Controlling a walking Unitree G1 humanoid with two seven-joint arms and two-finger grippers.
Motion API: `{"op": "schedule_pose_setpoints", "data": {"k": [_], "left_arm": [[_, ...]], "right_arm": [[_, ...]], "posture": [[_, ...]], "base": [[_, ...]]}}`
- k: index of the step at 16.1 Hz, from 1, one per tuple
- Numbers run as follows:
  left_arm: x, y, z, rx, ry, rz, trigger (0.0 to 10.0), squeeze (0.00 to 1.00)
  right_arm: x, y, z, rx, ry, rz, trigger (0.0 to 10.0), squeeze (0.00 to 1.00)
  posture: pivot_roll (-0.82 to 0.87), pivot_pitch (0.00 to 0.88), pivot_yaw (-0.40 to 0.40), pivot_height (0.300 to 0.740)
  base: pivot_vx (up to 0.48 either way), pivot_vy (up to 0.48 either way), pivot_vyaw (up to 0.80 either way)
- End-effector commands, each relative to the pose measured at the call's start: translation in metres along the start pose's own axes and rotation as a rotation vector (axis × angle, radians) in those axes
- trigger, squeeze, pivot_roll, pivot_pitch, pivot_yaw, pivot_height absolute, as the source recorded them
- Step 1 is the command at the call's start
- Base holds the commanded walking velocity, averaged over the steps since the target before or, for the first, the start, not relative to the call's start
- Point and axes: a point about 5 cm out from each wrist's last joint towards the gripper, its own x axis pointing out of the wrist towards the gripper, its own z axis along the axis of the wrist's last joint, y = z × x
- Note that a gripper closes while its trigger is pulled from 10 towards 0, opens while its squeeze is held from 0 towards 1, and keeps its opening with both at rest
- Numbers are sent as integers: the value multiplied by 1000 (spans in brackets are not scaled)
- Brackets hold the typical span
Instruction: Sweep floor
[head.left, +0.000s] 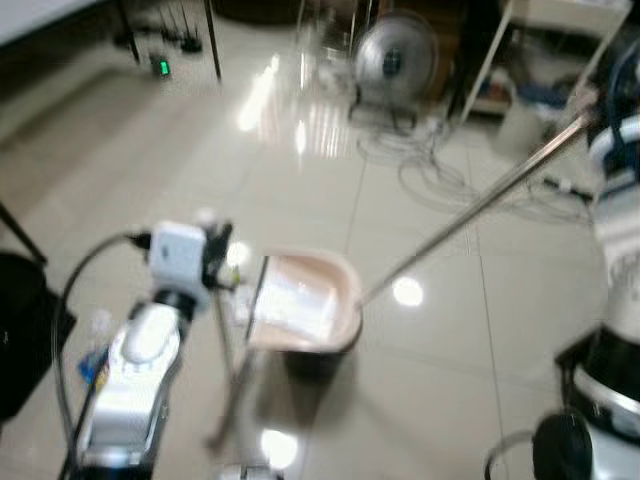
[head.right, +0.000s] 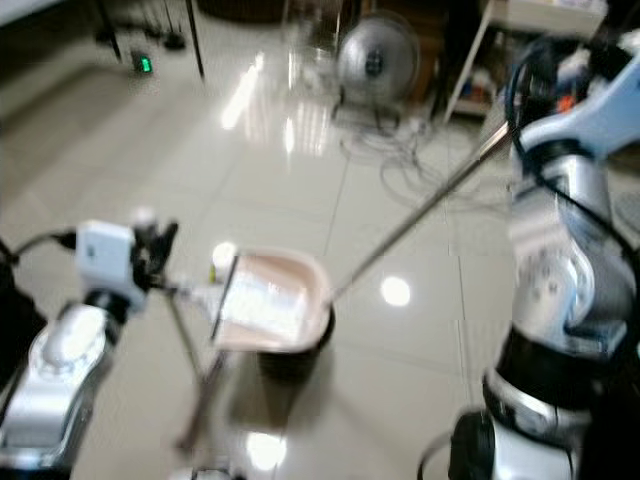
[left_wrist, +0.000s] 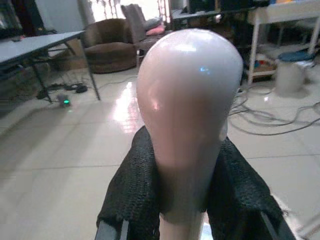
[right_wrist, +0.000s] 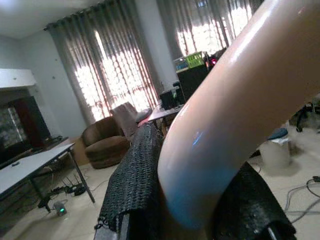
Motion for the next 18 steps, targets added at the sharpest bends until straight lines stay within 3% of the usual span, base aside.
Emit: {"op": "schedule_pose_setpoints", "data": {"k": [1,3,11,18], "left_arm": [[1,-6,8,1,-37,-21,10000,0],[1,-5,5,7,-17,-20,10000,0],[-12,-5,-9,19,41,-8,10000,0],[-14,-5,-10,31,53,-29,10000,0]], "right_arm": [[-1,-6,13,2,-64,-20,10000,0],[-1,-7,13,-6,-65,-22,10000,0],[0,2,2,-65,-72,43,10000,0],[-1,11,-1,-134,-116,94,10000,0]], "posture": [[121,90,-38,740],[123,93,-38,740],[133,104,-42,740],[137,101,-24,740]], "base": [[428,0,0],[394,0,0],[0,0,0],[0,0,0]]}}
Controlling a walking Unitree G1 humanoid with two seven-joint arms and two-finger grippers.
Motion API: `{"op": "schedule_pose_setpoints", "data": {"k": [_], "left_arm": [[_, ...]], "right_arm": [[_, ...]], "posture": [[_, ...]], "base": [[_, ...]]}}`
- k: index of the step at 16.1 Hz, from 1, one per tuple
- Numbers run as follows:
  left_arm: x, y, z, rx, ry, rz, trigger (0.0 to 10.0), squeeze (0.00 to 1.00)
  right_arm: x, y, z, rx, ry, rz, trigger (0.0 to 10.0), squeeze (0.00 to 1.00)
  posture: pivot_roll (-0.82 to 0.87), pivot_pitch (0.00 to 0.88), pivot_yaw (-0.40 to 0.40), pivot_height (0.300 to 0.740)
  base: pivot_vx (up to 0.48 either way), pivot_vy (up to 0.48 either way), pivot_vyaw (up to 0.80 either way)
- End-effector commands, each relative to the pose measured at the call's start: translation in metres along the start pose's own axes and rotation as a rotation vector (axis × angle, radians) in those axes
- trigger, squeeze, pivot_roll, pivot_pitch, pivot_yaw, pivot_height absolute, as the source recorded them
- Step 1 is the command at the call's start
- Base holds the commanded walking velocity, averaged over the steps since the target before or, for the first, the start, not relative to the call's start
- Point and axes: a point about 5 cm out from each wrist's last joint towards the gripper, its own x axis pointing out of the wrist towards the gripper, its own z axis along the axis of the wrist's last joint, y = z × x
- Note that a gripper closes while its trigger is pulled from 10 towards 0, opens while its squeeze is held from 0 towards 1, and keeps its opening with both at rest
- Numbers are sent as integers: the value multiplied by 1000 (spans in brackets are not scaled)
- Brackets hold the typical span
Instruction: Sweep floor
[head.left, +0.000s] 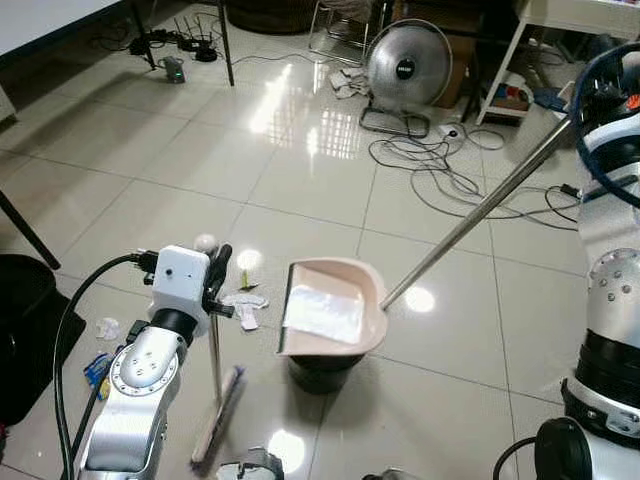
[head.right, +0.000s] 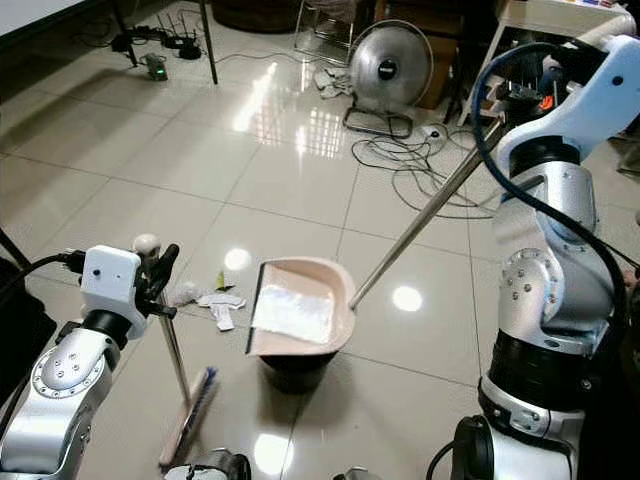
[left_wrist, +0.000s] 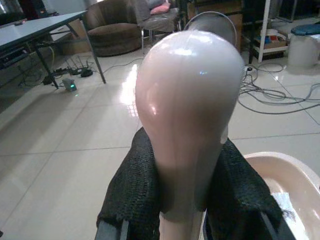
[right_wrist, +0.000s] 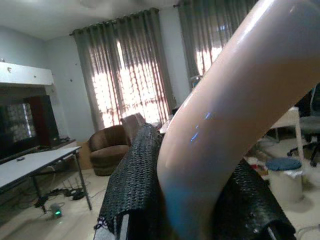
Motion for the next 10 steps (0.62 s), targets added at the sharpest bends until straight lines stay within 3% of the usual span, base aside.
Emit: {"op": "schedule_pose_setpoints", "data": {"k": [1,6,10], "left_arm": [[0,-1,9,14,-32,-16,10000,0],[1,-3,9,17,-32,-34,10000,0],[1,-3,9,18,-35,-30,10000,0]], "right_arm": [[-1,1,4,-28,-48,19,10000,0],[1,26,0,-92,-100,143,10000,0],[-5,62,-4,-197,-179,336,10000,0]], "posture": [[137,101,-23,740],[136,98,-17,740],[141,99,-22,740]], "base": [[0,0,0],[0,0,0],[0,0,0]]}}
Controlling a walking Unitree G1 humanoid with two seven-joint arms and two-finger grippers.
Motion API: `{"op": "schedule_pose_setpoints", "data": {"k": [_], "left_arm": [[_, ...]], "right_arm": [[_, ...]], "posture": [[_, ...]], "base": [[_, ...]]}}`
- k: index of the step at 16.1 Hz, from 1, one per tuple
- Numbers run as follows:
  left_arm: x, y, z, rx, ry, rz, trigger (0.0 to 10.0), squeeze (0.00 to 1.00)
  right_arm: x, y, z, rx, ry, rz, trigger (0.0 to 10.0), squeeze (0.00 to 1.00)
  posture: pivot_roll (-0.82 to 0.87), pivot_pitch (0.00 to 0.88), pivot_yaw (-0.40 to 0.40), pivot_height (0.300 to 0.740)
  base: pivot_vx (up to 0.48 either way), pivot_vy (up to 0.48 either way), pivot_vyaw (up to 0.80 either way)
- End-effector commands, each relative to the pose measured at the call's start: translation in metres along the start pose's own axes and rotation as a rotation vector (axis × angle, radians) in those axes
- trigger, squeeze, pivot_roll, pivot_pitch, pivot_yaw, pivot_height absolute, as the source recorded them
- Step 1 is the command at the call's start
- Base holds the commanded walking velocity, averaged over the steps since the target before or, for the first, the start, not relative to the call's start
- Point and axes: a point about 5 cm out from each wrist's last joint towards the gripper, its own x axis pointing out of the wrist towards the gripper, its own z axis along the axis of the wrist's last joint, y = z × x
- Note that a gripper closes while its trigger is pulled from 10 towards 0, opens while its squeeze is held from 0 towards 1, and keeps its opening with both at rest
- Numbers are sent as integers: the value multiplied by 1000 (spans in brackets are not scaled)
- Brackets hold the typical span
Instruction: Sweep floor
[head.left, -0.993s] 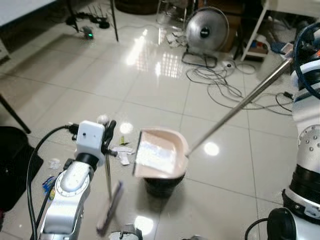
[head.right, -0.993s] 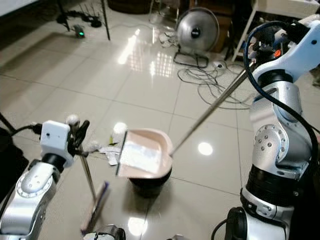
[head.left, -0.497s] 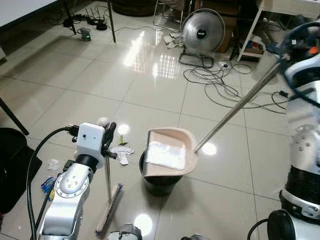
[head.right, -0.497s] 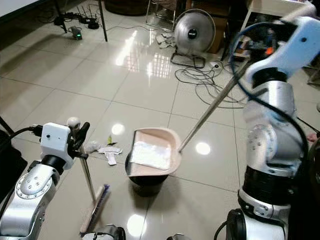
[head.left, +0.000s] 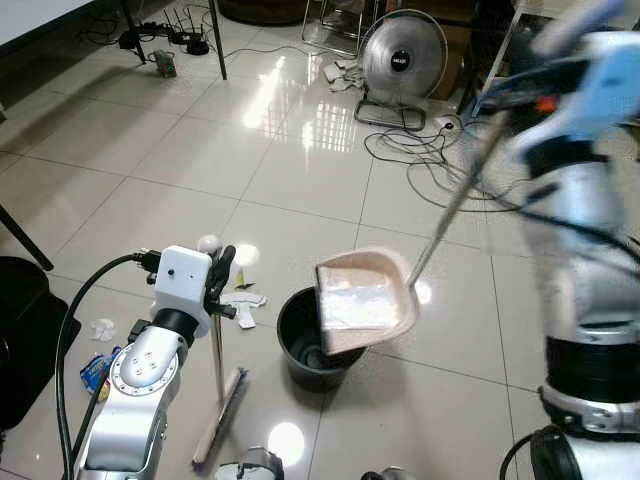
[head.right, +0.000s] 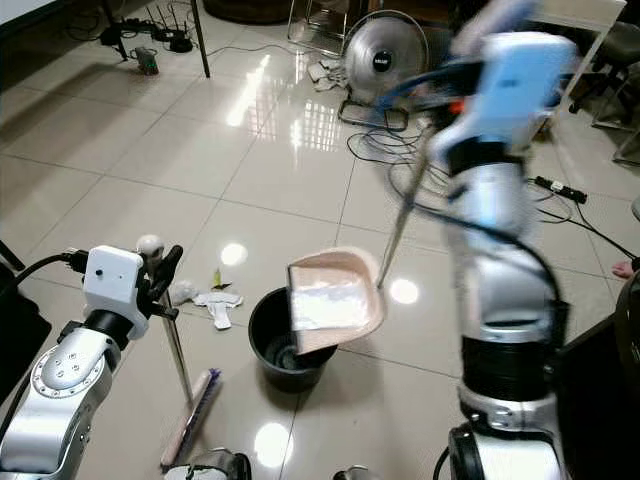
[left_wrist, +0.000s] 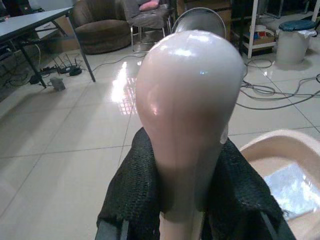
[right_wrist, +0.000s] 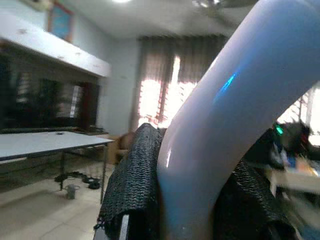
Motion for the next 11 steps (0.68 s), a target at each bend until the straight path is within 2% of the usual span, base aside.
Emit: {"op": "schedule_pose_setpoints", "data": {"k": [1,2,3,4,6,11], "left_arm": [[0,-1,9,16,-36,-7,10000,0],[1,-1,9,17,-36,-8,10000,0],[1,-1,9,17,-36,-8,10000,0],[1,-1,10,17,-36,-6,10000,0],[1,-1,10,19,-35,-5,10000,0],[1,-1,9,19,-33,0,10000,0]], "right_arm": [[3,6,13,-26,-92,25,10000,0],[5,18,14,-34,-124,60,10000,0],[5,21,15,-31,-132,71,10000,0],[4,37,12,-15,-138,119,10000,0],[1,54,8,-22,-132,195,10000,0],[-5,83,7,-65,-177,303,10000,0]], "posture": [[140,99,-22,740],[142,102,-21,740],[142,102,-21,740],[144,106,-21,740],[147,109,-24,740],[149,113,-26,740]], "base": [[0,0,0],[0,0,0],[0,0,0],[0,0,0],[0,0,0],[0,0,0]]}}
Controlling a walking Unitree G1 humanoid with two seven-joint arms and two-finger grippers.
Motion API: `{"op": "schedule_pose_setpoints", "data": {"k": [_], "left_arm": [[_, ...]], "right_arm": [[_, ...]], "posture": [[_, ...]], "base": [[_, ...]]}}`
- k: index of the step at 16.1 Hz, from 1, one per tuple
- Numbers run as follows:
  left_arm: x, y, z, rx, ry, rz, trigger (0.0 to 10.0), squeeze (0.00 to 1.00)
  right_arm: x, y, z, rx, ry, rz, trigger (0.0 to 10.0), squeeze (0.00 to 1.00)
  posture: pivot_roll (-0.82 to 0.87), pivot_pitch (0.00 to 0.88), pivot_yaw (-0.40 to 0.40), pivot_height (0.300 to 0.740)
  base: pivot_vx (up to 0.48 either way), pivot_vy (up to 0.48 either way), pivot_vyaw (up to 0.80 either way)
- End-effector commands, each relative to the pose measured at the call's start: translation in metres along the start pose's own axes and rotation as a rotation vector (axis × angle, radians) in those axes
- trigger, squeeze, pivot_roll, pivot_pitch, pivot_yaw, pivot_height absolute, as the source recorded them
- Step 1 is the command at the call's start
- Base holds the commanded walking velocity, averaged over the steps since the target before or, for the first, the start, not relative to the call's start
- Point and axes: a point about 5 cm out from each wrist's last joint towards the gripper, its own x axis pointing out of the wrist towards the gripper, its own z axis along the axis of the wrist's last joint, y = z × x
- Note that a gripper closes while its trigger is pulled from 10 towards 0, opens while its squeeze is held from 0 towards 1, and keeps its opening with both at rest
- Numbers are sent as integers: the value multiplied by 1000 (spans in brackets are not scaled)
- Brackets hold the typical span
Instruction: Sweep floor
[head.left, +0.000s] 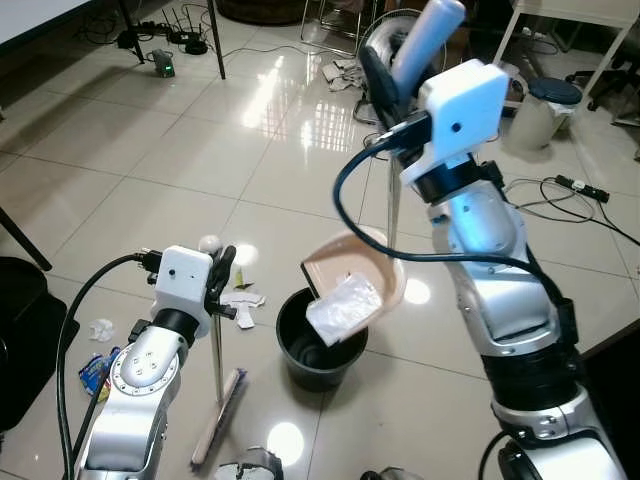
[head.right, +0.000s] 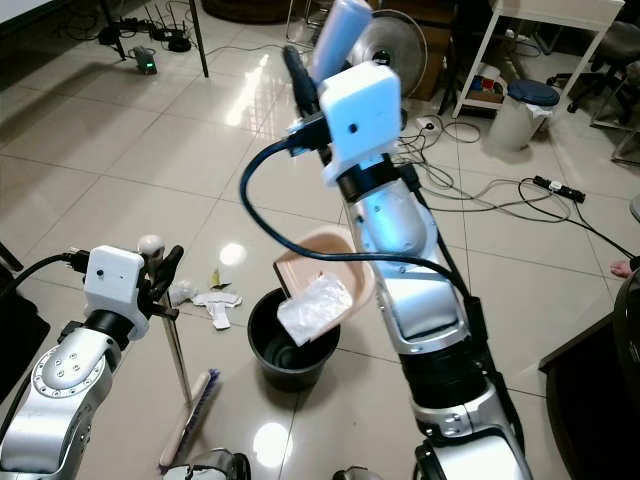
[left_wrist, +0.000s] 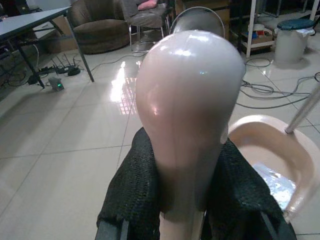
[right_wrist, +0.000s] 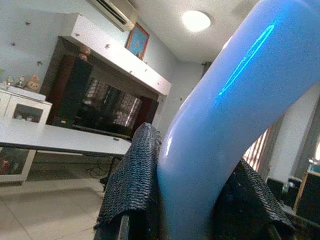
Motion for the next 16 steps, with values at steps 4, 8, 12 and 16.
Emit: {"op": "schedule_pose_setpoints", "data": {"k": [4,8,12,16], "left_arm": [[1,-1,10,20,-36,1,10000,0],[1,-1,9,19,-33,1,10000,0],[2,-2,9,16,-32,-2,10000,0],[2,-3,9,18,-29,-5,10000,0]], "right_arm": [[2,29,11,-44,-107,115,10000,0],[0,42,6,-168,-100,246,10000,0],[-2,35,-1,-245,-70,256,10000,0],[-1,28,-4,-245,-51,207,10000,0]], "posture": [[151,117,-27,740],[147,116,-29,740],[143,117,-25,740],[143,116,-24,740]], "base": [[0,0,0],[0,0,0],[0,0,0],[0,0,0]]}}
